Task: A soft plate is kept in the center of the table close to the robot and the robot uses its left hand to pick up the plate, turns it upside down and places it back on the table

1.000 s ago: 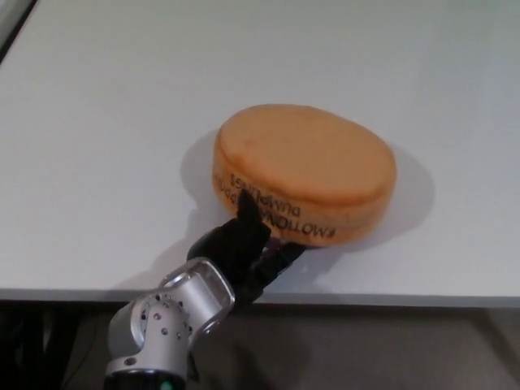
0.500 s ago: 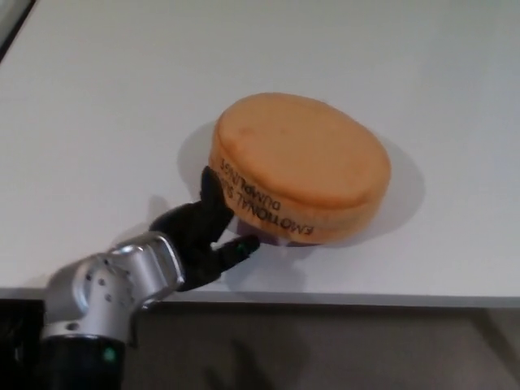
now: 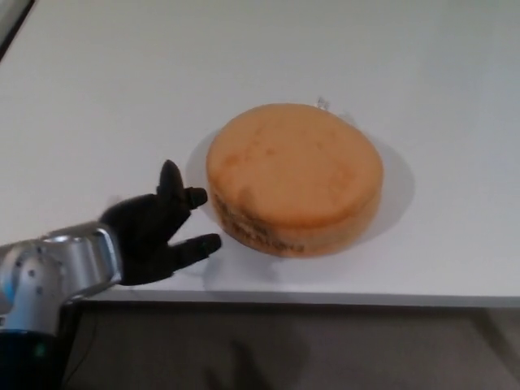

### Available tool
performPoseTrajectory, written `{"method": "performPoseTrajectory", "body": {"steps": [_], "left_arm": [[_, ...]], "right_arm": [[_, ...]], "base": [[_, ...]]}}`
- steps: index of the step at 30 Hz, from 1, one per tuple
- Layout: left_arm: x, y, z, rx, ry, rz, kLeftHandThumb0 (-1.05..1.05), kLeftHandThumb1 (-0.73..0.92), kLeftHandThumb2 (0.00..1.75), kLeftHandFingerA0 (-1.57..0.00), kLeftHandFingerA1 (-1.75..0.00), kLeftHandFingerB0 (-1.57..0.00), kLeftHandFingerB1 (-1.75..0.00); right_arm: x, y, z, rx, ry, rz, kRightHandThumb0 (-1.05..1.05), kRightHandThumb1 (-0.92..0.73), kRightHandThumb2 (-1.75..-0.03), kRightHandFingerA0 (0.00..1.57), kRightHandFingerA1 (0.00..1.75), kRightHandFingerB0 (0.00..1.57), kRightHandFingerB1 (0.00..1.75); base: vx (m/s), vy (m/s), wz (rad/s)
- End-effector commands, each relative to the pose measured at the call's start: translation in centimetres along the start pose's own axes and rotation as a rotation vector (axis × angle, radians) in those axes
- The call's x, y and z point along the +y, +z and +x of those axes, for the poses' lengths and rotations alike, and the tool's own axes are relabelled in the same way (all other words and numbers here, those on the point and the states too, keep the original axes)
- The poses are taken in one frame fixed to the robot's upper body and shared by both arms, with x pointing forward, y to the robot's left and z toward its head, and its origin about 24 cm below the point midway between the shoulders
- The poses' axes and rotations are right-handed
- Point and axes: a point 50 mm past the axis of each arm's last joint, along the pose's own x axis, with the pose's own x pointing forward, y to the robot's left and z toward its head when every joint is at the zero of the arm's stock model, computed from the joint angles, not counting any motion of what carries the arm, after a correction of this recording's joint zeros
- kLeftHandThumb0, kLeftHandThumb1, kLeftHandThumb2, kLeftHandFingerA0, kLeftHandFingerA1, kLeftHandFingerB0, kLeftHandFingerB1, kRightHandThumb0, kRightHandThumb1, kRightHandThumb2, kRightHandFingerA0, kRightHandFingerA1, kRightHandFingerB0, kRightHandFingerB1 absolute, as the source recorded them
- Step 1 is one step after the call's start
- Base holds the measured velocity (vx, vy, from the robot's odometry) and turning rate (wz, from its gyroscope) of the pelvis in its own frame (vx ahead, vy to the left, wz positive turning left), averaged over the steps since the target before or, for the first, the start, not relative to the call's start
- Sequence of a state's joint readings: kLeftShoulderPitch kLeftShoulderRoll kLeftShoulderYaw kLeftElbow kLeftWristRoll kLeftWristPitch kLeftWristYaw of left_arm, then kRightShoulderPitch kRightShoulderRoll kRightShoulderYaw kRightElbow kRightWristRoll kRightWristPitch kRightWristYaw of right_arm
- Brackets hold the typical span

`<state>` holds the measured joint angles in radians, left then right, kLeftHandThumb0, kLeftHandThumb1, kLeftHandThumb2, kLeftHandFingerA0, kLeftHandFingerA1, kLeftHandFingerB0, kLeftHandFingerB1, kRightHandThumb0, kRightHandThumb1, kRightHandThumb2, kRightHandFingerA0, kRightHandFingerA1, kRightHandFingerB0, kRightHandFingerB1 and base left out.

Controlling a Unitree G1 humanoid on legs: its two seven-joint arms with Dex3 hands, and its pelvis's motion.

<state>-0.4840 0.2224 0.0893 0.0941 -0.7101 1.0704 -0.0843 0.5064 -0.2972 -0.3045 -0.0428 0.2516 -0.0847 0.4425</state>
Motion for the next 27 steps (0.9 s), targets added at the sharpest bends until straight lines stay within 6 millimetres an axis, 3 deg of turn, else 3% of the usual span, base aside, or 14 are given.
{"method": "performPoseTrajectory", "body": {"steps": [1,2,3,5,6,7,9,10,13,14,15,24,26,27], "left_arm": [[-0.2,-0.6,-1.8,-0.037,-0.027,0.123,-1.05,0.92,0.74,0.0,0.0,0.0,0.0],[-0.6,-0.9,-2.5,-0.124,0.005,0.213,-1.01,0.76,1.16,0.0,-0.16,0.0,0.0],[-0.9,-1.1,-3.1,-0.178,0.025,0.272,-1.05,0.82,1.23,0.0,-0.12,0.0,0.0],[-1.2,-1.8,-4.0,-0.249,0.061,0.383,-0.97,0.77,1.23,0.0,-0.12,0.0,-0.06],[-1.3,-2.1,-4.4,-0.285,0.064,0.429,-1.01,0.91,0.82,0.0,-0.12,0.0,-0.01],[-1.3,-2.3,-4.7,-0.308,0.065,0.458,-1.0,0.81,1.24,0.0,-0.06,0.0,-0.04],[-1.3,-3.0,-5.4,-0.352,0.068,0.512,-1.0,0.83,1.25,0.0,-0.06,0.0,-0.05],[-1.3,-3.3,-5.9,-0.378,0.063,0.529,-1.02,0.83,1.25,0.0,-0.02,0.0,-0.04],[-1.1,-4.1,-7.0,-0.454,0.048,0.563,-1.01,0.8,1.23,0.0,-0.03,0.0,-0.04],[-1.1,-4.4,-7.4,-0.491,0.05,0.574,-1.0,0.79,1.22,0.0,-0.04,0.0,-0.06],[-1.0,-4.7,-7.8,-0.537,0.055,0.591,-1.0,0.79,1.22,0.0,-0.04,0.0,-0.06],[0.1,-6.2,-10.9,-0.727,0.079,0.596,-0.84,0.64,1.1,0.0,-0.36,-0.1,-0.28],[0.4,-6.6,-11.4,-0.734,0.084,0.59,-0.86,0.64,1.1,0.0,-0.42,-0.11,-0.32],[0.8,-7.2,-12.0,-0.726,0.102,0.575,-1.0,0.83,0.72,-0.1,-0.37,-0.14,-0.27]], "right_arm": [[-0.4,-0.1,-0.3,0.017,0.003,0.029,-0.75,-0.57,-0.94,0.52,0.57,0.2,0.45],[-0.4,-0.2,-0.3,0.015,-0.001,0.029,-0.73,-0.73,-0.63,0.59,0.45,0.26,0.32],[-0.4,-0.2,-0.3,0.015,-0.001,0.028,-0.73,-0.61,-0.97,0.53,0.58,0.19,0.46],[-0.3,-0.3,-0.4,0.018,0.005,0.026,-0.76,-0.63,-0.97,0.54,0.58,0.2,0.46],[-0.3,-0.4,-0.4,0.02,0.01,0.022,-0.73,-0.77,-0.65,0.59,0.45,0.26,0.33],[-0.2,-0.4,-0.4,0.021,0.012,0.02,-0.81,-0.68,-0.98,0.5,0.55,0.17,0.44],[-0.1,-0.4,-0.5,0.025,0.017,0.014,-0.79,-0.66,-0.98,0.52,0.57,0.19,0.45],[-0.1,-0.4,-0.5,0.025,0.017,0.006,-0.72,-0.78,-0.65,0.57,0.44,0.24,0.32],[-0.2,-0.4,-0.5,0.019,0.017,-0.001,-0.71,-0.78,-0.64,0.57,0.44,0.24,0.32],[-0.2,-0.4,-0.6,0.016,0.016,0.0,-0.78,-0.66,-0.99,0.52,0.57,0.18,0.45],[-0.1,-0.4,-0.6,0.012,0.016,0.002,-0.78,-0.66,-0.99,0.52,0.57,0.18,0.45],[-0.1,-0.4,-0.6,-0.027,-0.007,0.004,-0.71,-0.78,-0.65,0.57,0.45,0.27,0.32],[-0.2,-0.4,-0.7,-0.024,-0.013,0.008,-0.74,-0.63,-0.98,0.5,0.57,0.21,0.45],[-0.1,-0.4,-0.8,-0.029,-0.009,0.012,-0.72,-0.77,-0.64,0.52,0.44,0.29,0.31]], "base": [[0.0,0.0,0.0],[0.0,0.0,0.0],[0.0,0.0,0.0],[0.0,0.0,0.0],[0.0,0.0,0.0],[0.0,0.0,0.0],[0.0,0.0,0.0],[0.0,0.0,0.0],[0.0,0.0,0.0],[0.0,0.0,0.0],[0.0,0.0,0.0],[0.0,0.0,0.0],[0.0,0.0,0.0],[0.0,0.0,0.0]]}}
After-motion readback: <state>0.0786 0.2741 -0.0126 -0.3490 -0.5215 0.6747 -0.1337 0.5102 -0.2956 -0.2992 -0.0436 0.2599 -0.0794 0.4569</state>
